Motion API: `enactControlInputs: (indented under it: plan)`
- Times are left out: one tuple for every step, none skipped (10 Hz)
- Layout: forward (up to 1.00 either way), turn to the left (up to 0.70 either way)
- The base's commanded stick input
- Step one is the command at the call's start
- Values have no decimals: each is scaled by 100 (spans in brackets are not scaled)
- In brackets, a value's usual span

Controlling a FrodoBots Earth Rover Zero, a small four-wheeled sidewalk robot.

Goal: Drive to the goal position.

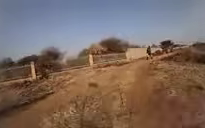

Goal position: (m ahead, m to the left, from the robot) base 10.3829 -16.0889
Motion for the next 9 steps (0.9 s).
enactControlInputs:
  plan:
    - [70, -13]
    - [70, 0]
    - [70, 0]
    - [70, 0]
    - [70, 0]
    - [70, 0]
    - [70, 0]
    - [70, 0]
    - [70, 0]
